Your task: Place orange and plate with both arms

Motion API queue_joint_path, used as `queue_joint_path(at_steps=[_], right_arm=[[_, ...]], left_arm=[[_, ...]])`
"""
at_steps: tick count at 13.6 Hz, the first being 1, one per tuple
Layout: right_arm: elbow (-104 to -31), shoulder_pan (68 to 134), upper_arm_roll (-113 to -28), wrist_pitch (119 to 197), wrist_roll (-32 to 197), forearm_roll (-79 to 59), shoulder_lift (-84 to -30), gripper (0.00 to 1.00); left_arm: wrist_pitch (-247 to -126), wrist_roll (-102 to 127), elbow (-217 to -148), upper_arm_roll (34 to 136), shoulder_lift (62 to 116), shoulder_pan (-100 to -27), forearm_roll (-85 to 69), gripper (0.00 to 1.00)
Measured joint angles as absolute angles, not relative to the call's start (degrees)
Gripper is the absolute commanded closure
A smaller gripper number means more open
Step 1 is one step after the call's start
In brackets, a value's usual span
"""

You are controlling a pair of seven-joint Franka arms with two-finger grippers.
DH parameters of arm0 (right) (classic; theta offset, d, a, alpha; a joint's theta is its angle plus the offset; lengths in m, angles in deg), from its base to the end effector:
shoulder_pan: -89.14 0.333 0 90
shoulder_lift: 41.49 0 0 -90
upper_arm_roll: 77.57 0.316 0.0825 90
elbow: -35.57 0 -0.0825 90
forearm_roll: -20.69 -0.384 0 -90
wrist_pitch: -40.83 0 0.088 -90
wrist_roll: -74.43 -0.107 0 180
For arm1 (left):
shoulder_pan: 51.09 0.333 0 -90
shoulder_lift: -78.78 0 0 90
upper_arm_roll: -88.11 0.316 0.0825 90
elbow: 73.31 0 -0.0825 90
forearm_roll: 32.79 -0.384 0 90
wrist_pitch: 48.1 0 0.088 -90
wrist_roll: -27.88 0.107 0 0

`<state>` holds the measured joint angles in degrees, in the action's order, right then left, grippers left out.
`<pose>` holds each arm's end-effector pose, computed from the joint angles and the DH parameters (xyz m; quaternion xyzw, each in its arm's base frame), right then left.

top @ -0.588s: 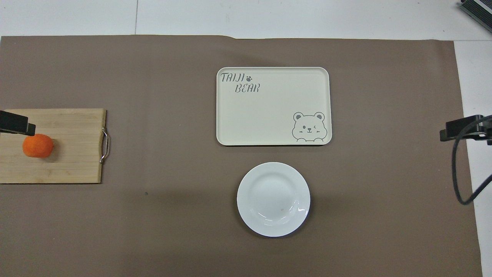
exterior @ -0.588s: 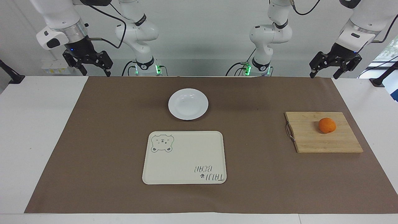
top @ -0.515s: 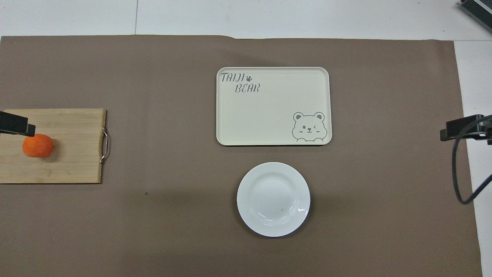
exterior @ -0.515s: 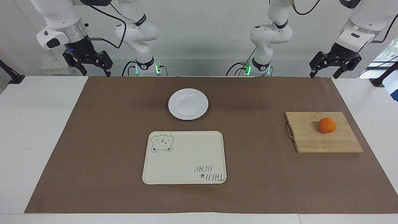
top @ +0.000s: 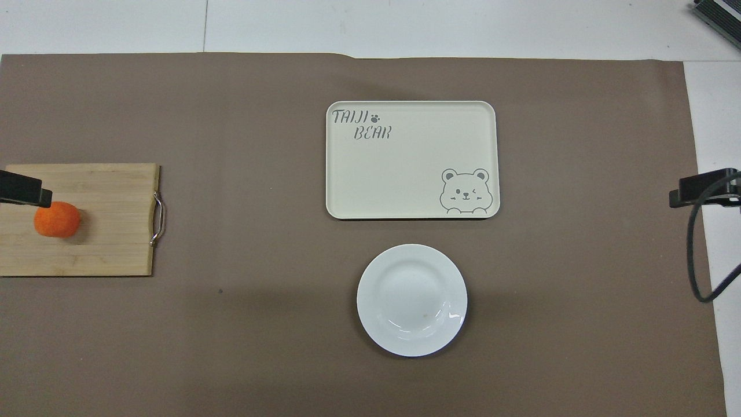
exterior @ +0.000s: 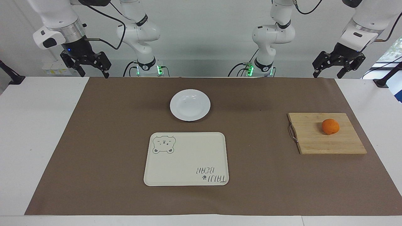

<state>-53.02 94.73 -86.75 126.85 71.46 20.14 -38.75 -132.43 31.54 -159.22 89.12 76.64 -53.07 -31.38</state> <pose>0.5317 -0.0346 0.6556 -0.9983 0.0568 -0.0012 0.0086 0.5323 -0.0116 0.6694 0.9990 -0.0417 0.0052 0.0124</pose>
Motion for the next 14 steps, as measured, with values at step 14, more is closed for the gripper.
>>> queue_joint_path(at_steps=[14], right_arm=[[-53.02, 94.77, -86.57, 126.74, 71.48, 20.12, -38.75, 0.00]], left_arm=[[-137.37, 31.67, -160.28, 89.06, 76.63, -53.05, -31.38, 0.00]])
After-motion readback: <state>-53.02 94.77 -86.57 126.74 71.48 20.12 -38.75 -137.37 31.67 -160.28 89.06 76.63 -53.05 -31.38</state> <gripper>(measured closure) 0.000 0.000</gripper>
